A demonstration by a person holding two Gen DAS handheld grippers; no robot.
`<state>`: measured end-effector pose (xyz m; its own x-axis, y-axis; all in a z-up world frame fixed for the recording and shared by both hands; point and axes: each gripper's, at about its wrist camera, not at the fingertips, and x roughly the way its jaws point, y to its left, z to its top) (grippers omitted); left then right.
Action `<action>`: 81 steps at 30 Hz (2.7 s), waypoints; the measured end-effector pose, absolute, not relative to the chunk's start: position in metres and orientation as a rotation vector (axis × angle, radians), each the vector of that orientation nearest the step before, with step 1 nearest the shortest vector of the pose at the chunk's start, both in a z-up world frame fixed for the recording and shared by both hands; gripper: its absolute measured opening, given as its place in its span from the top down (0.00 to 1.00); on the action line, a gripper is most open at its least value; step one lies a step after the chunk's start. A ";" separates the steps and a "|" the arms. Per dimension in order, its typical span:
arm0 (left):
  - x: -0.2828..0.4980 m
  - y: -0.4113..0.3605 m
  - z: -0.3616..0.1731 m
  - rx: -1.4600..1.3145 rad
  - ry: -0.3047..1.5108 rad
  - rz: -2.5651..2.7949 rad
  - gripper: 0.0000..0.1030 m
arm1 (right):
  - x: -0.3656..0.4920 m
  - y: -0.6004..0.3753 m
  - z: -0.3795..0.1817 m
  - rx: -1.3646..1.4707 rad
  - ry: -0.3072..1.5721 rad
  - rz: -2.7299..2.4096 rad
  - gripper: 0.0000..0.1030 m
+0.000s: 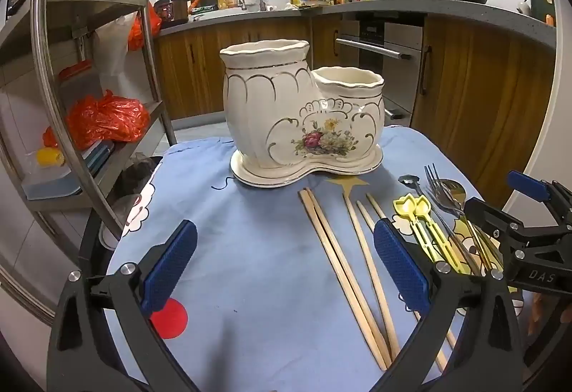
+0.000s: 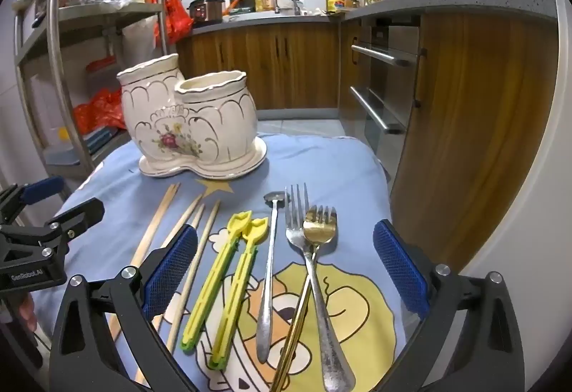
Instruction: Organize utensils
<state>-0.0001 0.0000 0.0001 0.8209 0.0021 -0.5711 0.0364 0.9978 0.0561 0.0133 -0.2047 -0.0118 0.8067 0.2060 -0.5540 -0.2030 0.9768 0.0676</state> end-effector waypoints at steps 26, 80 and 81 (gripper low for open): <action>0.000 0.003 0.000 0.070 0.614 -0.011 0.05 | 0.014 -0.205 -0.013 0.003 0.590 0.214 0.05; 0.003 0.000 -0.004 0.072 0.626 -0.006 0.05 | 0.017 -0.208 -0.017 -0.002 0.593 0.208 0.05; 0.004 0.000 -0.004 0.072 0.627 -0.007 0.05 | 0.016 -0.209 -0.018 -0.001 0.592 0.206 0.05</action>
